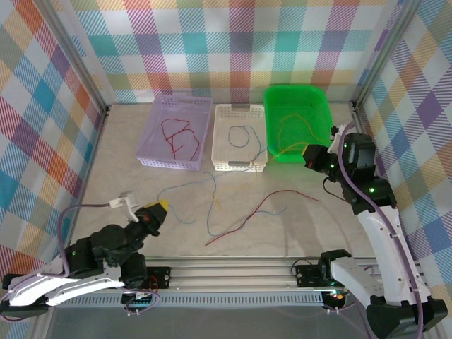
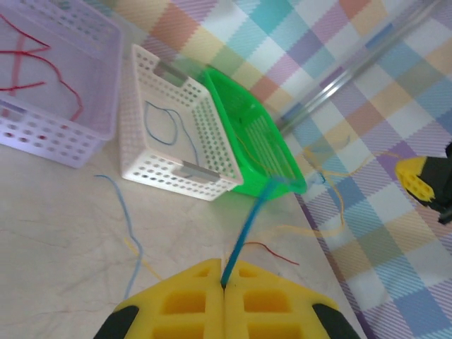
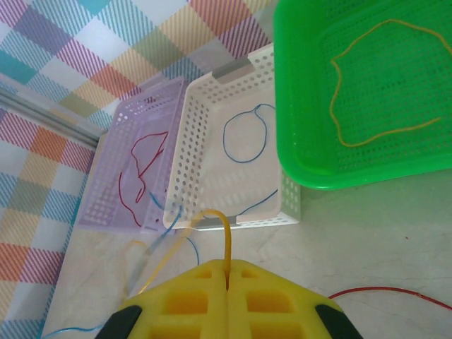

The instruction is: Untangle the cables

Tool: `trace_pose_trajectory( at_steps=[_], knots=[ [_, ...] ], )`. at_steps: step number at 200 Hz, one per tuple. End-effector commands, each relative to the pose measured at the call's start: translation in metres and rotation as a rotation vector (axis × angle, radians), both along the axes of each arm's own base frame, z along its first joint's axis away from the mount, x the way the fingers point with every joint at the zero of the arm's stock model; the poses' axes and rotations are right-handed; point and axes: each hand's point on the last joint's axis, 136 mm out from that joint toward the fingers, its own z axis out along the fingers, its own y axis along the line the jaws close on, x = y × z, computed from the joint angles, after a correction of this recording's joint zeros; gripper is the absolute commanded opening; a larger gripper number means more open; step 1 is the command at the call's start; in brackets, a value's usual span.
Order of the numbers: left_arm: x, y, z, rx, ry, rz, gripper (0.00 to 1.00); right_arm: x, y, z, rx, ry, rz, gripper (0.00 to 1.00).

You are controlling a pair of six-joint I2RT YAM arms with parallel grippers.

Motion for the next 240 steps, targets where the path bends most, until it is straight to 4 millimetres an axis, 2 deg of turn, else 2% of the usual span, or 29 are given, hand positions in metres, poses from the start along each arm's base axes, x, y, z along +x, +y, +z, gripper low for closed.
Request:
trace_pose_trajectory(
  at_steps=[1, 40, 70, 103, 134, 158, 176, 187, 211, 240],
  knots=[
    [-0.001, 0.034, -0.009, 0.067, 0.016, 0.079, 0.0, -0.004, -0.017, 0.005, -0.028, -0.014, -0.087, 0.0],
    [-0.001, 0.055, -0.002, 0.099, 0.013, 0.127, 0.0, -0.003, -0.027, -0.003, -0.047, 0.015, -0.131, 0.0],
    [-0.001, 0.081, 0.011, 0.097, -0.006, 0.201, 0.0, -0.006, -0.041, -0.002, -0.089, 0.009, -0.189, 0.0],
    [-0.003, 0.114, 0.015, 0.081, -0.006, 0.288, 0.0, -0.01, -0.053, -0.005, -0.103, 0.013, -0.246, 0.0],
    [-0.003, 0.11, 0.016, 0.095, -0.011, 0.275, 0.0, -0.009, -0.042, 0.007, -0.059, -0.021, -0.196, 0.0],
    [-0.001, 0.112, 0.014, 0.132, -0.009, 0.292, 0.0, -0.012, -0.045, 0.024, -0.059, -0.057, -0.209, 0.0],
    [-0.002, 0.125, 0.016, 0.138, -0.004, 0.33, 0.0, -0.015, -0.052, 0.038, -0.085, -0.078, -0.234, 0.0],
    [-0.003, 0.141, 0.021, 0.127, -0.012, 0.38, 0.0, -0.016, -0.058, 0.042, -0.107, -0.085, -0.26, 0.0],
    [-0.007, 0.163, 0.03, 0.101, -0.023, 0.425, 0.0, -0.021, -0.067, 0.045, -0.121, -0.094, -0.306, 0.0],
    [-0.009, 0.18, 0.039, 0.124, -0.023, 0.461, 0.0, -0.024, -0.074, 0.044, -0.102, -0.091, -0.341, 0.0]
  ],
)
